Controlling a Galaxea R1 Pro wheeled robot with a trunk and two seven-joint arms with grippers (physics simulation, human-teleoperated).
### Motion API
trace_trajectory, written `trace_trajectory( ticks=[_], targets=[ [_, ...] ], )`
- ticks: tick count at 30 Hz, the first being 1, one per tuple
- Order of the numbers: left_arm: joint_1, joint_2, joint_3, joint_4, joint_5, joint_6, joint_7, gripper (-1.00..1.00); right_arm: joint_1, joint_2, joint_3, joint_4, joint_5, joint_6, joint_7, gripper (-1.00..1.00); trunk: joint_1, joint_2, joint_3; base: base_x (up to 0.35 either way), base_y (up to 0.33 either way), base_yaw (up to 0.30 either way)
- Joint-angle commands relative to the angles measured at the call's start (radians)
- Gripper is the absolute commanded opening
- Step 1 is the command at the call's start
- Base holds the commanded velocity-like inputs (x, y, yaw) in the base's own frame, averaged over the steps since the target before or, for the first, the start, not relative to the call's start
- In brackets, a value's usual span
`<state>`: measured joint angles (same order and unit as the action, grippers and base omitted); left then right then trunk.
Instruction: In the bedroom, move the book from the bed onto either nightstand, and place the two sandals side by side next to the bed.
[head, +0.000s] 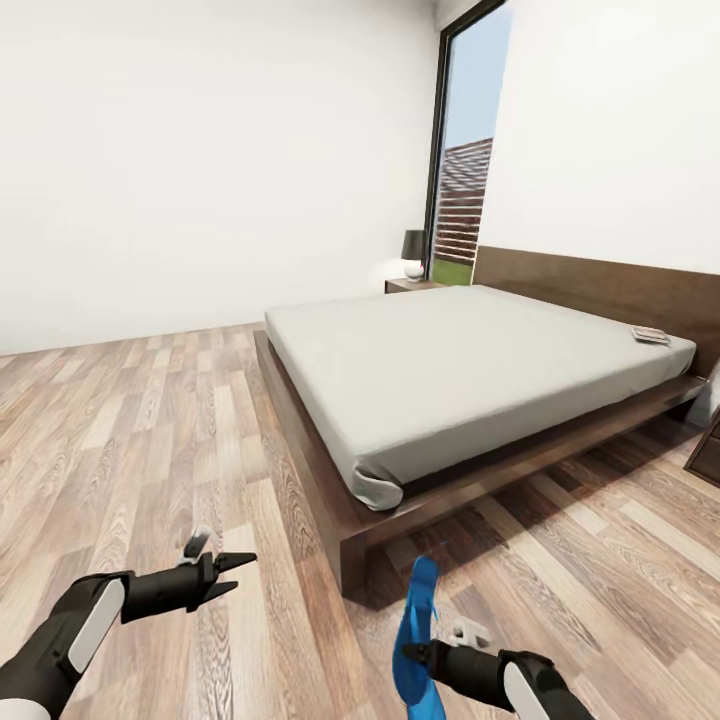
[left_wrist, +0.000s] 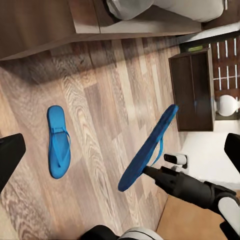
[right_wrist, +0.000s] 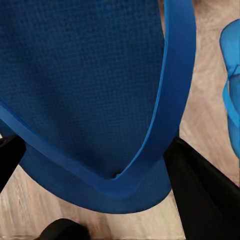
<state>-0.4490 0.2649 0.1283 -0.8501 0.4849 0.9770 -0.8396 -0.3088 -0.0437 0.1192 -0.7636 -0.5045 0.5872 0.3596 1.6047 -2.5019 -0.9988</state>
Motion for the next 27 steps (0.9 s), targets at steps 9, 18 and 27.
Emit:
trace_trajectory(
  ticks=[9,18,27],
  targets=[
    [0.0,0.0,0.009,-0.005,-0.001,0.006,-0.001,1.0,-0.024,0.091,0.02,-0.002,0.0,0.109,-0.137,-1.0,0.0,0.0,-0.001,0.0,0.0,0.0],
    [0.0,-0.001,0.105,-0.002,0.004,0.029,0.002,1.0,-0.061,0.125,0.106,-0.001,0.075,0.122,-0.247,-1.0,0.0,0.0,-0.001,0.0,0.0,0.0],
    [0.0,-0.015,0.135,-0.006,0.008,0.031,-0.003,1.0,-0.092,0.135,0.149,-0.001,0.183,0.124,-0.257,-1.0,0.0,0.0,-0.001,0.0,0.0,0.0]
  ],
)
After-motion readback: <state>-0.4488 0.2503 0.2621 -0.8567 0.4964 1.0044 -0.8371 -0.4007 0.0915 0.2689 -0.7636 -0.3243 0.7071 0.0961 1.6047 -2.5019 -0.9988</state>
